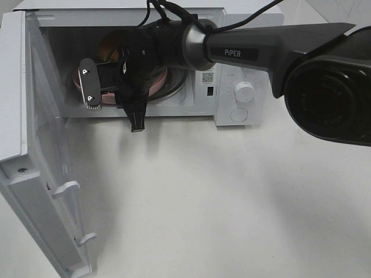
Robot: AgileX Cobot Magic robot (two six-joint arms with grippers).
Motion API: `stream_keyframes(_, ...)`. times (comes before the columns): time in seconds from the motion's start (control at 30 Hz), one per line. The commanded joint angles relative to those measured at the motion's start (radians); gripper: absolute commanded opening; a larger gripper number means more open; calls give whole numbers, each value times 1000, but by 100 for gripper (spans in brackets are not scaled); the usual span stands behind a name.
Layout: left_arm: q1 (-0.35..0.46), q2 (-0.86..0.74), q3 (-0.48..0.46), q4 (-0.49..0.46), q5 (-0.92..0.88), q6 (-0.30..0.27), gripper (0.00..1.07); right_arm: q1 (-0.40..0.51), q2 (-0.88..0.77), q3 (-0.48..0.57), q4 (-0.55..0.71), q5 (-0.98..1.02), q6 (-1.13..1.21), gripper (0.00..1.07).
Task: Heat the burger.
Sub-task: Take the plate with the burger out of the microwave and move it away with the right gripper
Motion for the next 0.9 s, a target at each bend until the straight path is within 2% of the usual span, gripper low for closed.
stream_keyframes(0.03,3,-6,3,-8,-9,2,98,13,-43,12,-34,-18,8,0)
stream_keyframes(0.17,3,-6,3,-8,-9,3,98,14,-75,62,-77,-46,26,0)
stream_keyframes(0.23,3,-6,3,-8,-9,3,98,14,-115,143,-103,-106,26,0)
stream_keyframes(0.53,3,-6,3,-8,-9,3,98,16,-205,301,-161,-240,26,0)
stream_keyframes(0.6,3,-6,3,-8,-9,3,98,16,-251,387,-186,-274,41,0)
stream_keyframes(0.9,3,-6,3,-8,-9,3,98,16,-336,542,-213,-367,111,0)
